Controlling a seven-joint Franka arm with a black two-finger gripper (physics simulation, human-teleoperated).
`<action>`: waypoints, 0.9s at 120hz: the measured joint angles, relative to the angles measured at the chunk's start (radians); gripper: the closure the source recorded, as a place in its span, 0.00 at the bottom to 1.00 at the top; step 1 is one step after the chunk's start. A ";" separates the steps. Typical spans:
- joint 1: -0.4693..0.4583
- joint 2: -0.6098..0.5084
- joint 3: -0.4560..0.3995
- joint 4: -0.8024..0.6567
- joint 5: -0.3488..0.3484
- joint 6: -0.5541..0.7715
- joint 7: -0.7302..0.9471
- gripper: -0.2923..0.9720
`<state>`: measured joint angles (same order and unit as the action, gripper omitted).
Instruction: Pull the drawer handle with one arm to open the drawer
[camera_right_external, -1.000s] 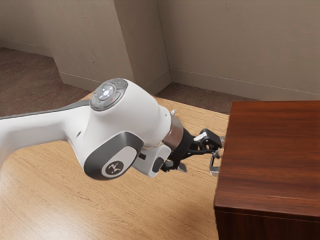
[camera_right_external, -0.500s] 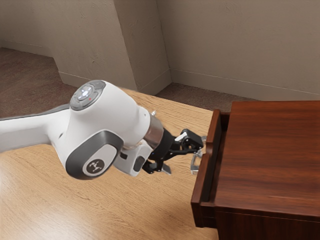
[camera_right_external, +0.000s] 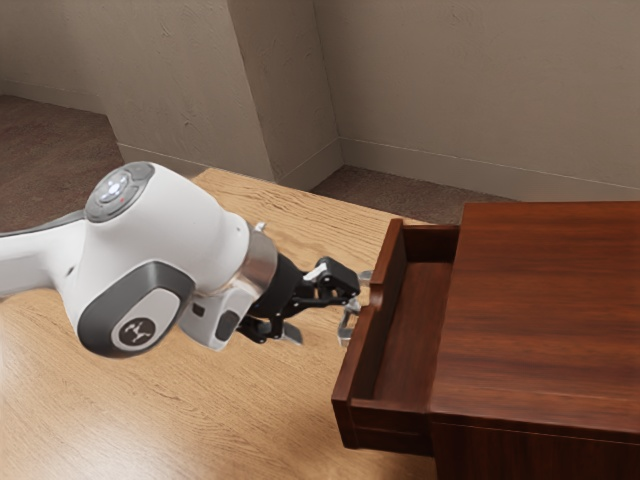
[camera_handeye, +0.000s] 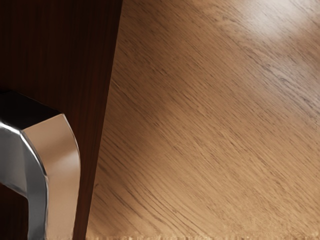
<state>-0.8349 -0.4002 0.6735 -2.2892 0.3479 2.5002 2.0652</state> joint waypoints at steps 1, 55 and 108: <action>0.003 -0.003 0.000 -0.001 0.002 -0.001 0.000 0.25; 0.089 -0.115 0.000 -0.068 0.050 -0.052 0.035 0.25; 0.104 -0.194 -0.013 -0.011 0.098 -0.185 0.058 0.25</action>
<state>-0.7307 -0.5945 0.6606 -2.3002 0.4463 2.3156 2.1233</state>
